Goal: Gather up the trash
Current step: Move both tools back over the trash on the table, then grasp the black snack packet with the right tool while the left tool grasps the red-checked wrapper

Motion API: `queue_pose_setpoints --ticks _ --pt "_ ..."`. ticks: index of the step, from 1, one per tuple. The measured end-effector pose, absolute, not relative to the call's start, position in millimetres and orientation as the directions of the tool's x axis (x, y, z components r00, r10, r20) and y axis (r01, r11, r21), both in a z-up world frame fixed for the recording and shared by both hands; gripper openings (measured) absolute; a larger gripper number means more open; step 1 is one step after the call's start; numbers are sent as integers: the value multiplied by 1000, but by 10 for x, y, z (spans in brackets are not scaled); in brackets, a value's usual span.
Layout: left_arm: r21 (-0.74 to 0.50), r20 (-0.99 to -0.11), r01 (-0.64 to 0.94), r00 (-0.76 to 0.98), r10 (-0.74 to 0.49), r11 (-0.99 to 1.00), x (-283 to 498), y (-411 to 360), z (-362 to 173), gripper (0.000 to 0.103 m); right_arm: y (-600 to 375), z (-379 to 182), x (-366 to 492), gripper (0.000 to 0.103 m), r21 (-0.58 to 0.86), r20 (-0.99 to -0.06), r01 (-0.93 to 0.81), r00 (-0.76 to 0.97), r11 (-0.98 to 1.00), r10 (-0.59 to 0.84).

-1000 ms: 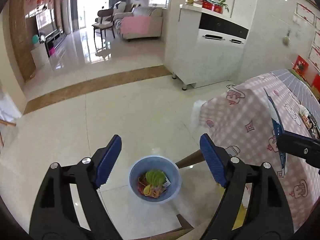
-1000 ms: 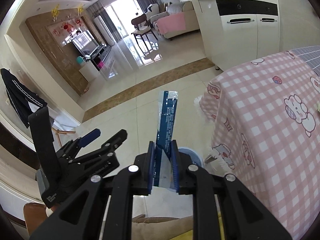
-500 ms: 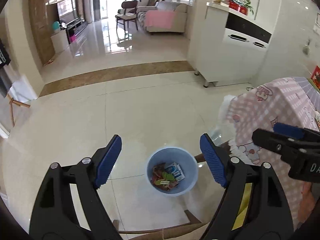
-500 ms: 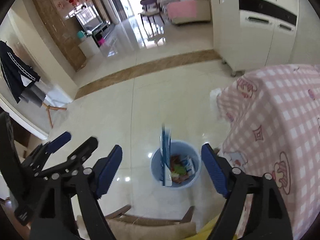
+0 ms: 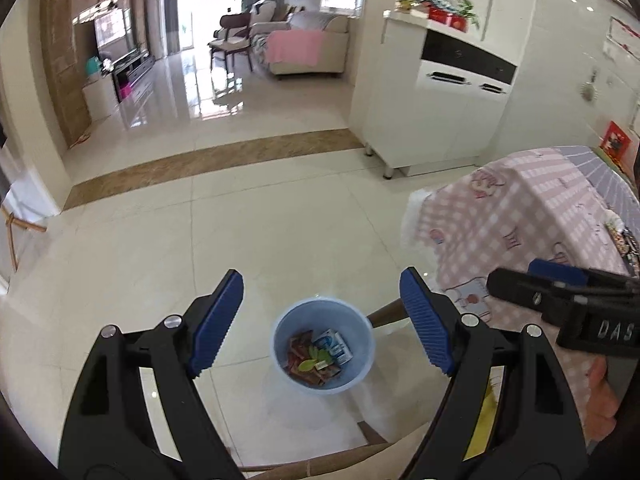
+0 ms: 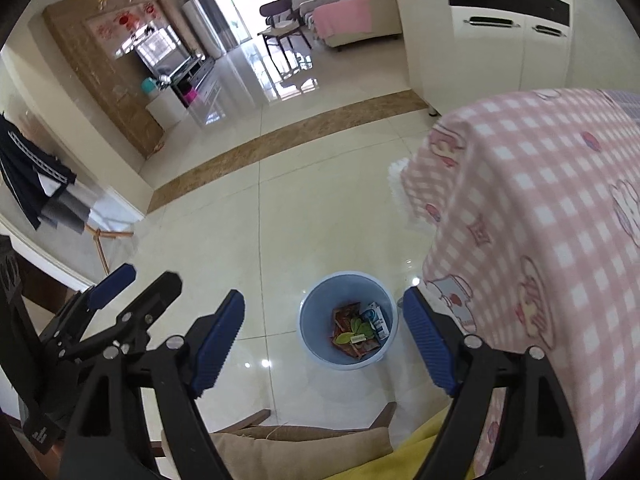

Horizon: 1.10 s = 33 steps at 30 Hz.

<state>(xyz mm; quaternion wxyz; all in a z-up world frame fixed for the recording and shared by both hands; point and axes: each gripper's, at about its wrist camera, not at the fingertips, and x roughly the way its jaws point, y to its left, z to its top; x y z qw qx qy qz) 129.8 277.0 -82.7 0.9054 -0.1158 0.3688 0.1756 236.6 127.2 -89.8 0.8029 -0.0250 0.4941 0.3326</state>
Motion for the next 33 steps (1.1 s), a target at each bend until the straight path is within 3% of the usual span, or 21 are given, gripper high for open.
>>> queue_pose_setpoints --ticks 12,26,33 --pt "-133 -673 -195 738 56 972 1577 2047 -569 81 460 -469 2232 85 259 -753 -437 467 861 463" --pt "-158 -663 115 724 -191 981 2147 873 -441 83 -1074 -472 2604 89 259 -753 -20 623 966 214" --pt "-181 -678 176 690 -252 968 2435 526 -461 83 -1519 -666 2990 89 231 -805 155 586 960 99"
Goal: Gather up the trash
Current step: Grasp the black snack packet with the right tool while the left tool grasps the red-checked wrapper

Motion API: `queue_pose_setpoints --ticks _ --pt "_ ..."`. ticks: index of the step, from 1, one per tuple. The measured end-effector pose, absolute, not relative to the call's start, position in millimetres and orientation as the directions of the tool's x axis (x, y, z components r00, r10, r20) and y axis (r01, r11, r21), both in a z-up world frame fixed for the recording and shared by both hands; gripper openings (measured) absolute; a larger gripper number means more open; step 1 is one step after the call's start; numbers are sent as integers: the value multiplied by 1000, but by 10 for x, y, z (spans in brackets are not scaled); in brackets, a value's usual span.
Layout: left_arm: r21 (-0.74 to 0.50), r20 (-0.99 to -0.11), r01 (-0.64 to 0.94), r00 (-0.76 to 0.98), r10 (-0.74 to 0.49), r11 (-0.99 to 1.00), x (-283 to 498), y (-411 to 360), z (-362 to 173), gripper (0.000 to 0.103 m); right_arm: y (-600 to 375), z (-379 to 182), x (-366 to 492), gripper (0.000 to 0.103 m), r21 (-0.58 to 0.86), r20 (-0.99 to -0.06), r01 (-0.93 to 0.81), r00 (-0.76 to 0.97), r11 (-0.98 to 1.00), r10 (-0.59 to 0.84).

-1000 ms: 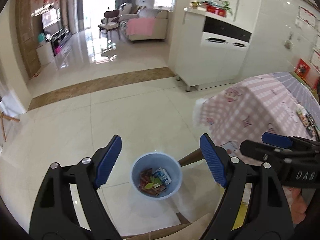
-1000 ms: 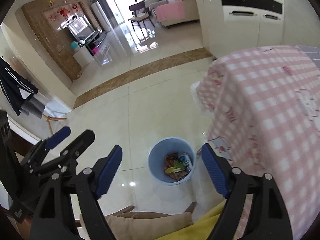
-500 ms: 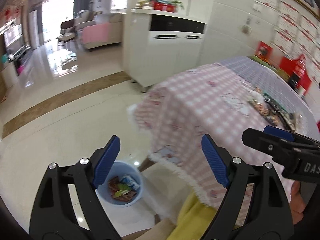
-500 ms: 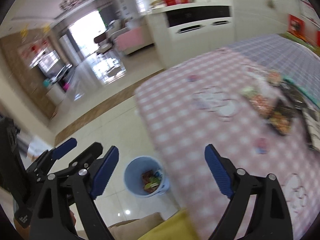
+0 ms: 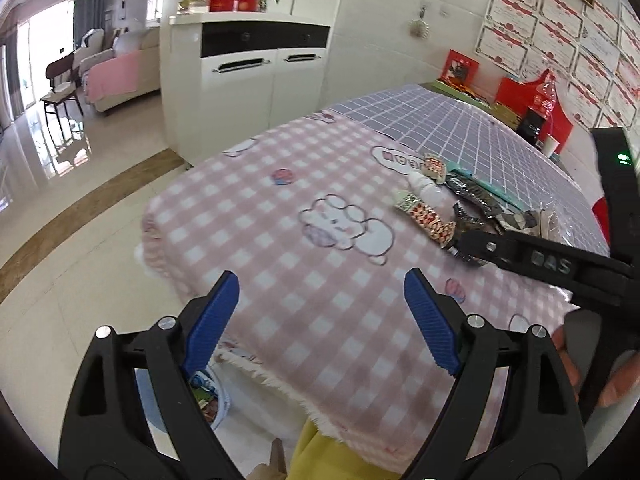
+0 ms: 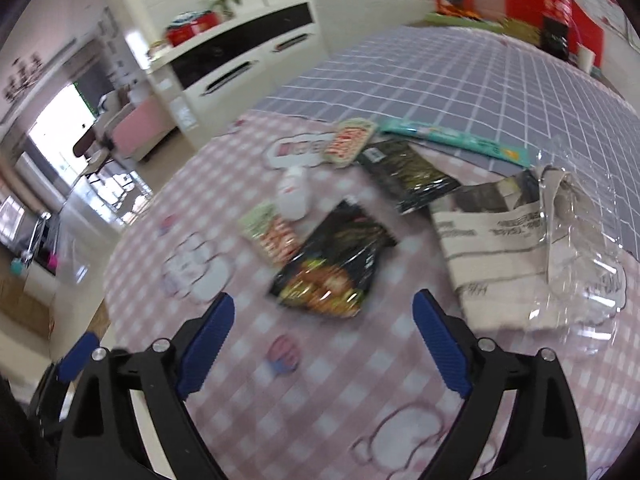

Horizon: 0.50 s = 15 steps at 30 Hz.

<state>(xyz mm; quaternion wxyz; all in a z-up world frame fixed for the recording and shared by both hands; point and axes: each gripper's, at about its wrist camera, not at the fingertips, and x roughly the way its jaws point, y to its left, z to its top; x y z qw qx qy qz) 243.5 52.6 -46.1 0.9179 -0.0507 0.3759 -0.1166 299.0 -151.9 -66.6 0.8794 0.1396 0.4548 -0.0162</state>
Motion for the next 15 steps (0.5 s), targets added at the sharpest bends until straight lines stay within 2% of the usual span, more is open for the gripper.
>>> queue_pose_setpoints --ticks 5,6,7,8,9,13,15 --pt "-181 -688 198 674 -268 963 2546 414 -494 83 -1622 -754 3158 88 276 -826 196 550 941 127" --pt "-179 -690 199 673 -267 964 2562 397 -498 83 -1626 -777 3195 84 274 -830 199 544 941 126" --pt "-175 -692 201 671 -266 964 2570 387 -502 83 -1625 -772 3203 75 263 -824 204 555 943 110" --pt "-171 -694 201 670 -262 965 2570 370 -510 83 -1620 -769 3207 62 251 -825 206 556 946 98" --pt "-166 -696 199 670 -258 966 2579 361 -514 83 -1620 -765 3224 55 252 -824 198 557 947 103" --pt "-161 -709 193 659 -249 968 2632 330 -528 83 -1683 -754 3201 50 295 -816 203 563 934 136" --pt "-163 -713 200 653 -256 966 2656 285 -525 83 -1740 -713 3152 43 307 -808 217 574 927 134"
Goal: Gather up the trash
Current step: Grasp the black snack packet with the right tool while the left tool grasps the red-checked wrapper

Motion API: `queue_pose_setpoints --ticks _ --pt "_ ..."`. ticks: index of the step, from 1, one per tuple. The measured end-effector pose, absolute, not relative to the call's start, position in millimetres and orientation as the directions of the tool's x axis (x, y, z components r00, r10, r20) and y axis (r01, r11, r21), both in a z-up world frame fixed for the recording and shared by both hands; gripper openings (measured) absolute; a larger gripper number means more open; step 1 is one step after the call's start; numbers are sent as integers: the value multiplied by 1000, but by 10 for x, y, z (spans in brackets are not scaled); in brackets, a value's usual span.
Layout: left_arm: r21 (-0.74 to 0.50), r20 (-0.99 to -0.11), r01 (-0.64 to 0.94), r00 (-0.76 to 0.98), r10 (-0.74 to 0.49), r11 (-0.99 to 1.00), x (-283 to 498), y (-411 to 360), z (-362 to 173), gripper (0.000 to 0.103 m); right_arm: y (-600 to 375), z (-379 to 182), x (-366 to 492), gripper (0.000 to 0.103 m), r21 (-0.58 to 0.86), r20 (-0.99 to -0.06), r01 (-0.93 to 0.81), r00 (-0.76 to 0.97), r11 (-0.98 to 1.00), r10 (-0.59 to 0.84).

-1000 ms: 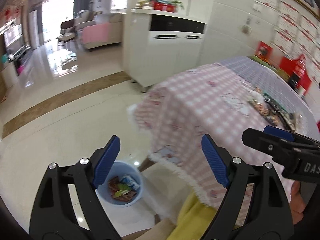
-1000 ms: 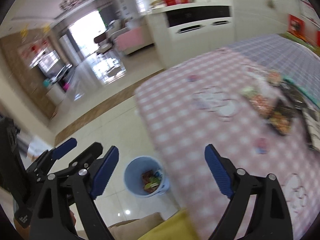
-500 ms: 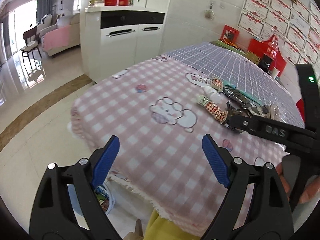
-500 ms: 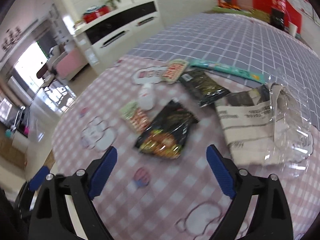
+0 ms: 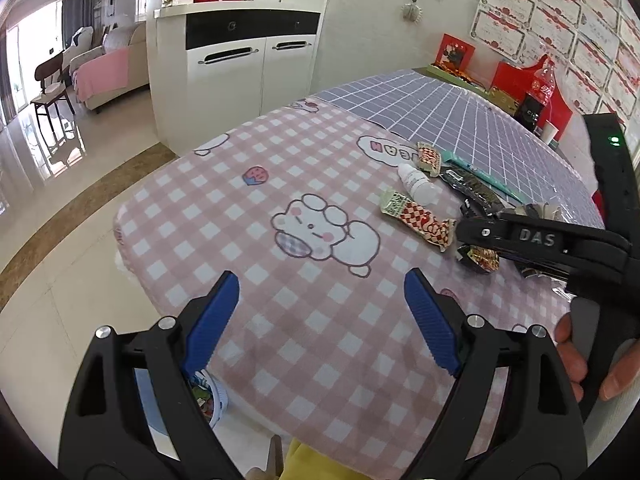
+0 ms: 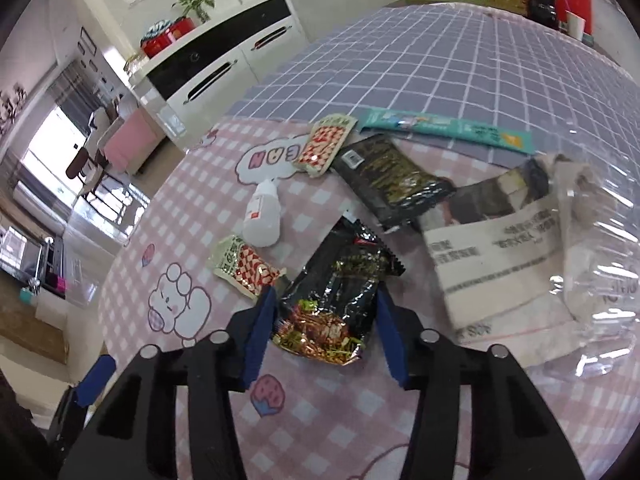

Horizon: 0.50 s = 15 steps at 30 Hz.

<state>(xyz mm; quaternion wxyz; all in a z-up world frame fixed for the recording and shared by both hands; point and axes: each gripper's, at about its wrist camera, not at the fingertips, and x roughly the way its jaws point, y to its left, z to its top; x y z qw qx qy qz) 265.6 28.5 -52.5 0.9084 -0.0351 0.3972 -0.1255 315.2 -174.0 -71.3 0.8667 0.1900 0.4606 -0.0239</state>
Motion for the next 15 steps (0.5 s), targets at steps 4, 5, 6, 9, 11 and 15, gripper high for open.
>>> queue_pose_setpoints --ticks 4,5,6,9,11,15 --pt "-165 -714 215 647 -267 963 2720 154 -495 83 -1871 -598 3037 41 354 -786 215 596 910 165" --pt "-169 -713 225 644 -276 960 2753 88 -480 83 -1902 -568 3013 40 360 -781 216 602 908 167" --pt "-170 -713 230 643 -281 958 2766 49 -471 84 -1939 -518 2971 40 368 -770 212 615 905 169" --pt "-171 -714 268 629 -307 948 2848 -140 -463 87 -2004 -357 2902 40 383 -738 191 652 904 175" --pt "-169 -729 289 607 -316 942 2940 -294 -493 87 -2062 -265 2863 40 386 -722 182 670 904 173" --pt "-165 -757 282 578 -304 945 3103 -516 -574 87 -2200 -131 2794 40 387 -699 182 697 904 159"
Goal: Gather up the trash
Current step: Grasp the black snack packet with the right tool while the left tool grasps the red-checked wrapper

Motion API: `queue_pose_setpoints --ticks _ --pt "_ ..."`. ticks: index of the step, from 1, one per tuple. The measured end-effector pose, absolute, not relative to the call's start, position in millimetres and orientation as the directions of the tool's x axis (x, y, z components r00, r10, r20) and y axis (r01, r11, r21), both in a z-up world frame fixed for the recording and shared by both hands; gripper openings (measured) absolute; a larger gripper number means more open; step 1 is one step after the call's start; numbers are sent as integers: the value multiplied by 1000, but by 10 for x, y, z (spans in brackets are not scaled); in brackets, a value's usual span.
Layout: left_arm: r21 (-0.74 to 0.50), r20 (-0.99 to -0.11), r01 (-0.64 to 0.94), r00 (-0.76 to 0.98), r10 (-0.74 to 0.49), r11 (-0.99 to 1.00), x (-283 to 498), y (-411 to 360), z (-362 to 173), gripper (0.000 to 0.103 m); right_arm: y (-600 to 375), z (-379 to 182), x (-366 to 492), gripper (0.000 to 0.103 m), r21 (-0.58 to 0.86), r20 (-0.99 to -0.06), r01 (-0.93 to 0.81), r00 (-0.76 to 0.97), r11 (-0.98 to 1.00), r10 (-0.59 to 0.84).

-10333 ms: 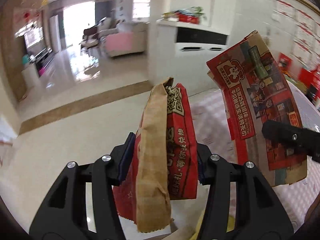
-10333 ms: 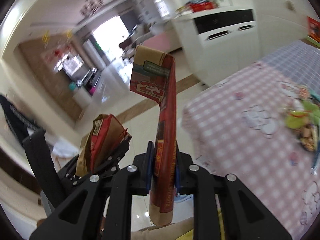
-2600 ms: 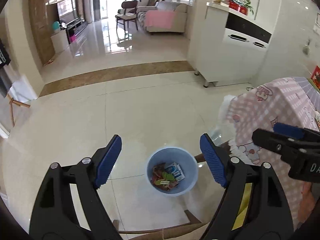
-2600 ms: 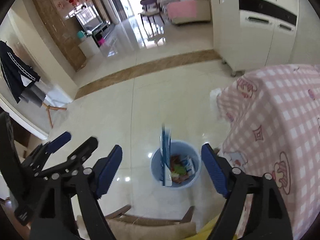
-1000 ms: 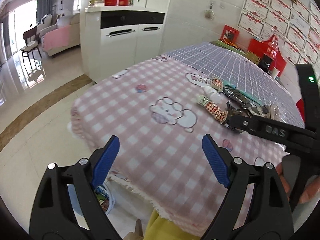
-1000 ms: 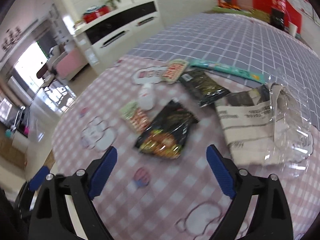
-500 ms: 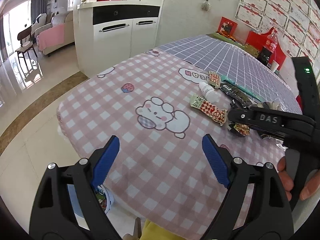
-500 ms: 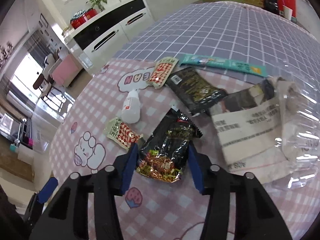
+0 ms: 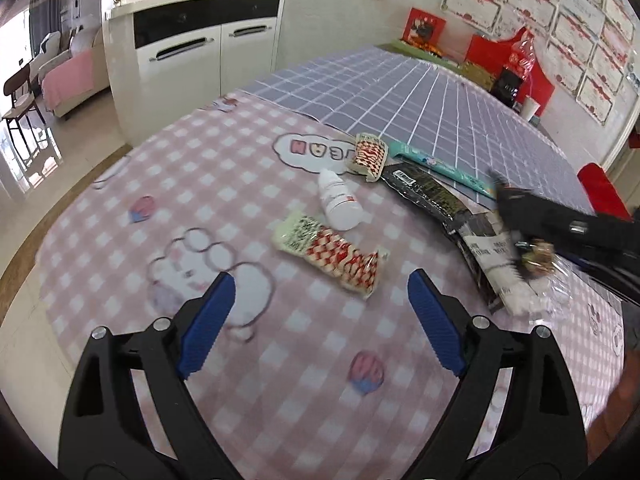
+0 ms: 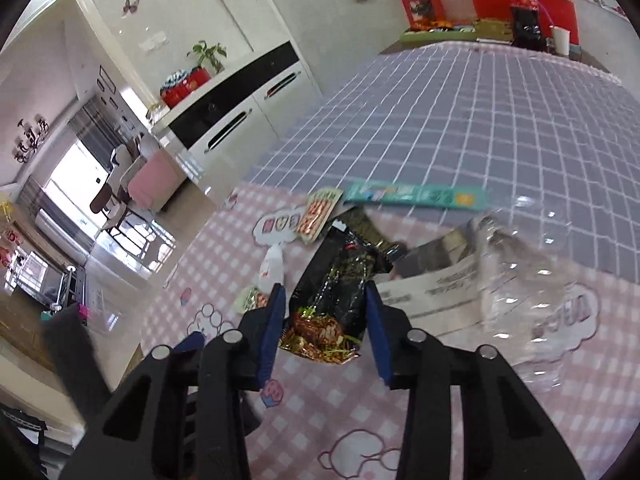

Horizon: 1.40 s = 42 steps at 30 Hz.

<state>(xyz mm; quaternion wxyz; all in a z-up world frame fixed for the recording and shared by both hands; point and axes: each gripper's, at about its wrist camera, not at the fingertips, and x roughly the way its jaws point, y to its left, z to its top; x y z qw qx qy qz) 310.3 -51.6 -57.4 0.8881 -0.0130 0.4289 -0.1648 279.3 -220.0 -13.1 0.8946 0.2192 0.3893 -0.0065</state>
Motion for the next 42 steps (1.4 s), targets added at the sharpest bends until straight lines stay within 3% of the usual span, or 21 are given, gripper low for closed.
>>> queue_pose_setpoints --ticks 3,4,5,6,7,10,15,35,38,39,40,41,42 --pt "-165 -768 208 587 -258 964 3250 -564 -659 83 -2301 -118 2764 39 385 -699 199 701 901 144" --pt "-172 -773 206 578 -261 963 3291 -568 -689 71 -2327 -128 2761 39 383 -701 205 699 901 139" --pt "-166 -770 226 578 -269 960 3312 -578 -695 67 -2351 -143 2760 39 377 -706 213 696 901 131" --pt "-154 -762 250 585 -276 956 3316 -590 -685 41 -2384 -167 2757 39 368 -713 227 691 902 118" --pt "-158 -760 285 576 -301 945 3322 -603 -678 23 -2400 -186 2760 39 364 -717 233 688 902 112" --pt "-156 -773 294 559 -302 943 3354 -591 -712 14 -2431 -222 2751 39 382 -720 236 682 894 127" --pt "-165 -762 293 568 -310 942 3269 -487 -688 9 -2362 -180 2707 39 375 -707 210 695 903 132" --pt "-191 -650 325 664 -368 926 2569 102 -299 8 -1947 -84 2446 39 392 -684 116 700 913 204" --pt "-171 -631 328 688 -359 929 2441 154 -349 10 -1846 -75 2424 39 383 -685 94 696 919 214" --pt "-152 -629 318 700 -340 936 2430 157 -373 23 -1814 -71 2418 39 383 -684 86 695 920 220" --pt "-123 -641 293 706 -301 948 2450 153 -411 65 -1792 -66 2420 39 384 -684 78 694 920 226" --pt "-121 -648 284 703 -293 951 2473 154 -425 83 -1767 -60 2418 39 384 -683 71 693 921 231" --pt "-139 -644 279 703 -301 950 2503 171 -438 87 -1752 -60 2415 39 382 -683 69 693 922 231"
